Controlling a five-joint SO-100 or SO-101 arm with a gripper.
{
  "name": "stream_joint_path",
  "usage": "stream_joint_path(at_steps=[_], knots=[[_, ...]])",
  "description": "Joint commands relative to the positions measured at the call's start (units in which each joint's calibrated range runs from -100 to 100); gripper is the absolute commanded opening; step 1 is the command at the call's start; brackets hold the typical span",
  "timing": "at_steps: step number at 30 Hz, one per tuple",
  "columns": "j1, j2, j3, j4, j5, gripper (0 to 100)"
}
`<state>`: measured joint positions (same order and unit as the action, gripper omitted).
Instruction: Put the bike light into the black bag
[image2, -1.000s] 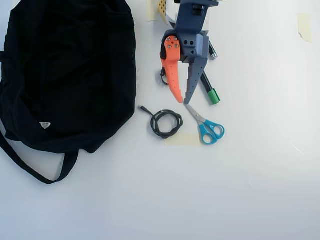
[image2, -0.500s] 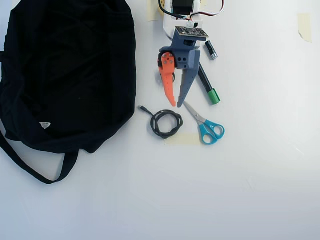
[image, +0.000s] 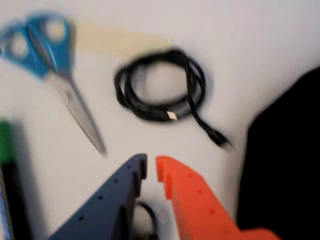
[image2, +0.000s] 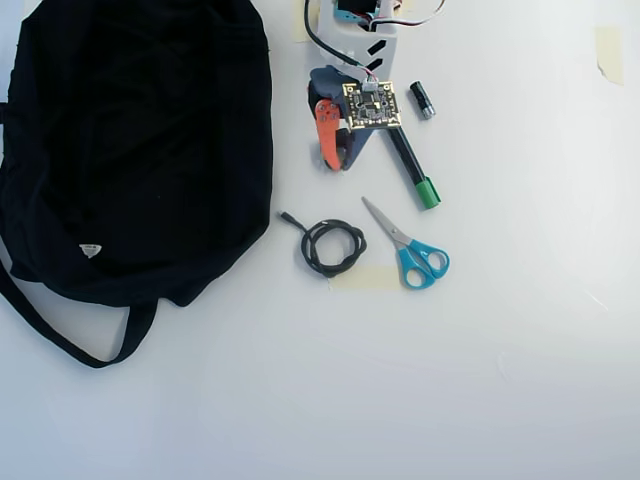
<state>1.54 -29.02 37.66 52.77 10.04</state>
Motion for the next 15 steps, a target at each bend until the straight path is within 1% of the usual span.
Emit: stream_joint_path(at_steps=[1, 6, 9, 12, 15], knots=[[3.92, -0.44, -2.08, 3.3, 3.7, 2], [6.01, -0.44, -2.08, 10.02, 5.96, 2], [6.16, -0.44, -2.62, 13.81, 5.96, 2], [5.71, 0.8, -2.89, 14.24, 5.96, 3], [5.41, 5.53, -5.58, 14.24, 6.01, 3]])
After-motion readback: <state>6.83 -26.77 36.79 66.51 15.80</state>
